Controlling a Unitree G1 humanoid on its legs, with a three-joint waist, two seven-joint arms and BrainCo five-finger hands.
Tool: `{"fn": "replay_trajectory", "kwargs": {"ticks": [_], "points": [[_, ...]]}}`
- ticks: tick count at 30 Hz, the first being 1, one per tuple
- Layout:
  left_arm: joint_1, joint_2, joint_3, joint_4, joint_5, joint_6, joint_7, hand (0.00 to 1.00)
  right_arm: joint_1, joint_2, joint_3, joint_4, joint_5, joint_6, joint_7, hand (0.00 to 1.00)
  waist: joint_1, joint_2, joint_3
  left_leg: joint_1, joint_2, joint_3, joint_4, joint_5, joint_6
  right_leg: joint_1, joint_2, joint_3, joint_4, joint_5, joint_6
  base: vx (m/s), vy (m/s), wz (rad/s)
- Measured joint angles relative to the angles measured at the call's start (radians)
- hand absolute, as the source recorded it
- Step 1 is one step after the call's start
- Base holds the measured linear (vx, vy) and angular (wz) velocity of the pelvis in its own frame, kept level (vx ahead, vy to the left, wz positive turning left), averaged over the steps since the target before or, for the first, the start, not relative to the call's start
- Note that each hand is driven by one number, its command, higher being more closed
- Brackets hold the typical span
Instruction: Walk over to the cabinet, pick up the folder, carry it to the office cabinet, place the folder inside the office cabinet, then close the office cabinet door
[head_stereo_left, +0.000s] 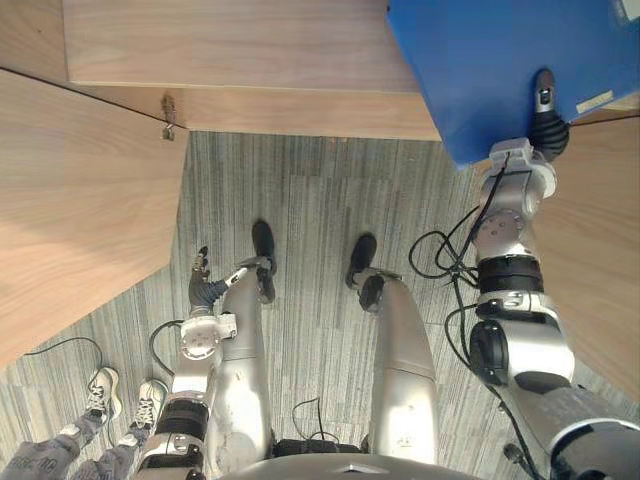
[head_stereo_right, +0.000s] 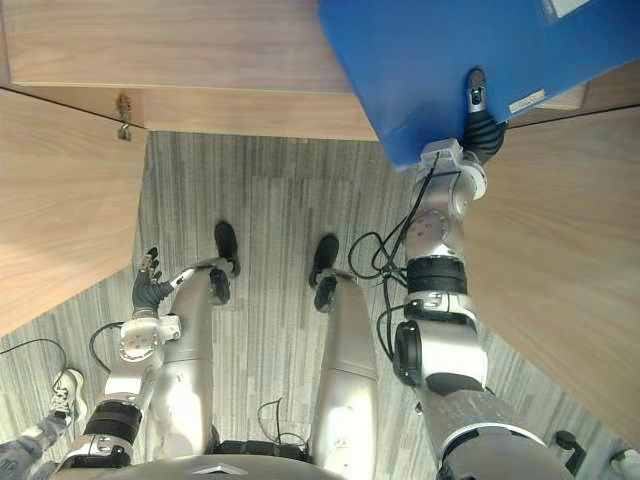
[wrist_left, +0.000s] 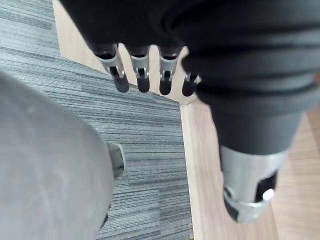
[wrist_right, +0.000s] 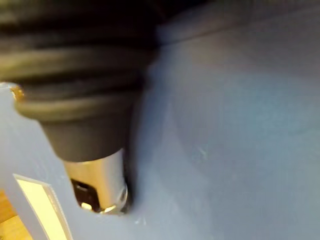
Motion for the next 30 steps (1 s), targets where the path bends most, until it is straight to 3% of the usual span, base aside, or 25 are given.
{"fn": "replay_trajectory", "kwargs": {"ticks": [13, 20, 24, 26, 30], "points": [[0.0, 0.018, -0.023, 0.028, -0.038, 0.005, 0.024, 0.0, -0.16, -0.115, 0.086, 0.125, 0.077, 0.043, -0.024, 1.0, 0.001, 0.004, -0.002, -0.009, -0.015, 0.052, -0.122, 0.087, 0.026, -0.033, -0.018, -0.002, -0.108, 0.094, 0.001, -0.06, 0.001, -0.02], [0.0, 0.007, -0.023, 0.035, -0.05, 0.018, 0.038, 0.0, -0.179, -0.12, 0.091, 0.136, 0.076, 0.043, -0.069, 1.0, 0.003, 0.016, -0.009, -0.009, -0.014, 0.054, -0.136, 0.099, 0.028, -0.023, -0.017, -0.01, -0.139, 0.117, 0.003, -0.01, -0.004, 0.0], [-0.004, -0.005, -0.024, 0.039, -0.056, 0.027, 0.041, 0.0, -0.136, -0.066, 0.036, 0.022, 0.068, 0.04, -0.111, 1.0, 0.007, 0.026, -0.015, -0.007, -0.009, 0.053, -0.13, 0.1, 0.027, -0.009, -0.013, -0.016, -0.152, 0.13, 0.006, 0.0, 0.0, 0.0], [-0.01, -0.01, -0.023, 0.039, -0.056, 0.033, 0.043, 0.0, -0.097, -0.029, -0.015, -0.084, 0.068, 0.028, -0.123, 1.0, 0.014, 0.026, -0.015, -0.006, -0.01, 0.053, -0.13, 0.1, 0.028, -0.007, -0.014, -0.017, -0.152, 0.129, 0.006, 0.0, 0.0, 0.0], [-0.023, -0.023, -0.021, 0.036, -0.056, 0.033, 0.043, 0.0, -0.029, 0.016, -0.08, -0.194, 0.029, -0.053, -0.129, 1.0, 0.035, 0.026, -0.015, -0.005, -0.015, 0.039, -0.124, 0.1, 0.031, 0.002, -0.02, -0.027, -0.137, 0.109, 0.005, 0.01, -0.027, 0.1]]}}
